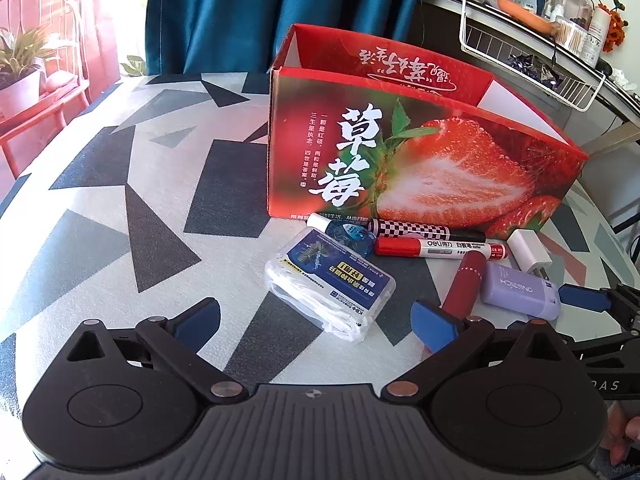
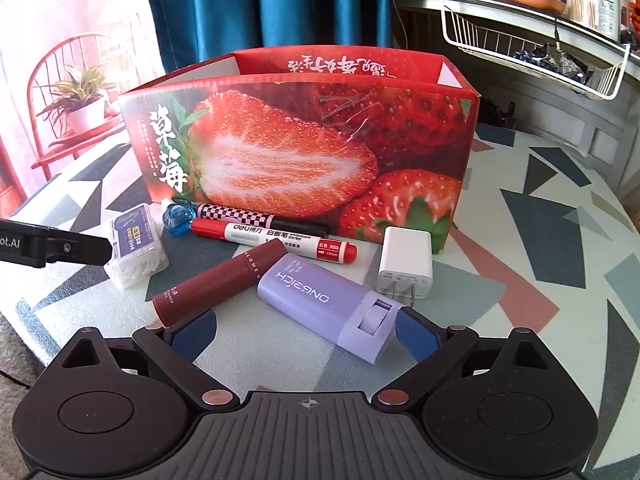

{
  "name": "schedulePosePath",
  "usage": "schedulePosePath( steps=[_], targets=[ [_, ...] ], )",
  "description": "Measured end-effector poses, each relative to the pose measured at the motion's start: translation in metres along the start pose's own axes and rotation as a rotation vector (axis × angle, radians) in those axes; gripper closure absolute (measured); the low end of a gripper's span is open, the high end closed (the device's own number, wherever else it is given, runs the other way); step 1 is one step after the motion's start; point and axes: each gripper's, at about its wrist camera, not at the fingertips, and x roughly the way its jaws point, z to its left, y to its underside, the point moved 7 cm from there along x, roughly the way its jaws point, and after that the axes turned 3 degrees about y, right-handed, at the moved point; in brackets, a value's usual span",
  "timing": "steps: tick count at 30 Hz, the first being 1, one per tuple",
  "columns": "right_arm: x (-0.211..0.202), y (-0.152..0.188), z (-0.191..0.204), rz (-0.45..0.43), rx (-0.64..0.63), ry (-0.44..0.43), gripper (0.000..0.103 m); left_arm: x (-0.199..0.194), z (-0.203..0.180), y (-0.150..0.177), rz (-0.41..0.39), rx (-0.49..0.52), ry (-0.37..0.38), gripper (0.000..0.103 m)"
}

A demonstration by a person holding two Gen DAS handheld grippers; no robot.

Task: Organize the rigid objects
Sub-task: 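Move both grippers toward the markers and lipstick beside the box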

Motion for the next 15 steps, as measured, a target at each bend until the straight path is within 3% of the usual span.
schedulePosePath(
  steps=[4, 10, 15],
  targets=[
    [0.002, 0.001, -0.004, 0.014, 0.027, 0.010, 0.016, 0.000, -0.004, 0.002, 0.000, 0.017, 0.010, 0.002],
    [0.004, 0.003, -0.005, 0.029, 0.018, 0.021, 0.016, -0.005, -0.021, -0.001, -0.008, 0.053, 0.059, 0.008],
    [0.002, 0.004, -0.009, 0.021, 0.038, 0.014, 0.016, -0.003, -0.030, 0.001, -0.005, 0.081, 0.056, 0.015]
  ],
)
